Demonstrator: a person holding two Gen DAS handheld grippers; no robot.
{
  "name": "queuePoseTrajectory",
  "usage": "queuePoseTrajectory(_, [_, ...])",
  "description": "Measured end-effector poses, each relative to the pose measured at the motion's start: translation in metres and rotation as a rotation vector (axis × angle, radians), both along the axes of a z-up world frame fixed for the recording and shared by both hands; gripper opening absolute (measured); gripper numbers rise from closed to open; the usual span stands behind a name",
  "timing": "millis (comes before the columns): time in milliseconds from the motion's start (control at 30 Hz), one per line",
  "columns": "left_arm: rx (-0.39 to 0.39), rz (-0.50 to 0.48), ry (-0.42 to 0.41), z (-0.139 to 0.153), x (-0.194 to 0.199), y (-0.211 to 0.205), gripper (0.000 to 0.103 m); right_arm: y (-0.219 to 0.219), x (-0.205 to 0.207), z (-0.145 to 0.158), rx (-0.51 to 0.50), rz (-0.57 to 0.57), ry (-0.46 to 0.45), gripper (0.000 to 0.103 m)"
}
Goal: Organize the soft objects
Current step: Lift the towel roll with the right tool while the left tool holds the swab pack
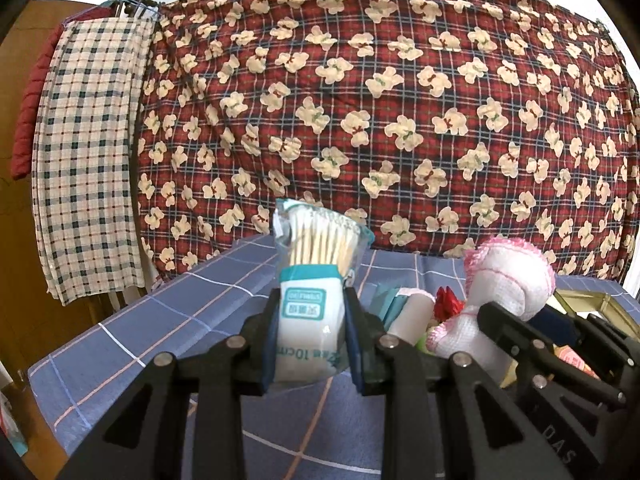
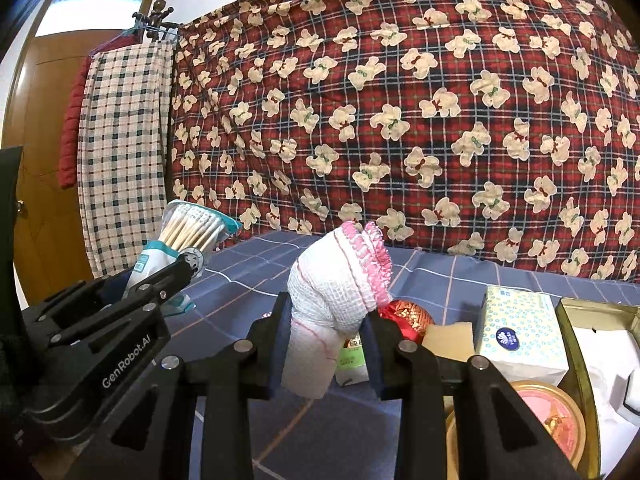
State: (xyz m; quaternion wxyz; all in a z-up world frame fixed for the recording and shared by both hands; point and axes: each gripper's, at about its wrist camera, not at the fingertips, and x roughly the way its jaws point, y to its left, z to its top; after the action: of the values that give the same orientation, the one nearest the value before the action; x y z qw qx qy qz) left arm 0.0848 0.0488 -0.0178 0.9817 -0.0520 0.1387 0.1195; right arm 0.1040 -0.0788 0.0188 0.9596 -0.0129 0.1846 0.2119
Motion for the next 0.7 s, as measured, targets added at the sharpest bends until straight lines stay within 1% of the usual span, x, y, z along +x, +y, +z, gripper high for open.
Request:
queuePoseTrajectory(133, [0.001, -0.002, -0.015, 0.001, -0.003, 0.0, 0.027, -0.001, -0.002, 0.001, 0.007, -0.002, -0.012, 0.036])
queuePoseTrajectory(300, [0.002, -0.01, -0.055, 0.003, -0.01, -0.001, 0.027, -0.003, -0.005, 0.002, 0.016, -0.002, -0.03, 0.036])
queuePoseTrajectory(500, [0.008, -0.012, -0.066, 0.004, -0.011, -0.002, 0.027, -0.007, -0.007, 0.004, 0.031, -0.013, -0.042, 0.036])
queuePoseTrajectory(700, [0.02, -0.009, -0.095, 0.005, -0.016, -0.005, 0.027, -0.011, -0.015, 0.007, 0.039, -0.023, -0.085, 0.036])
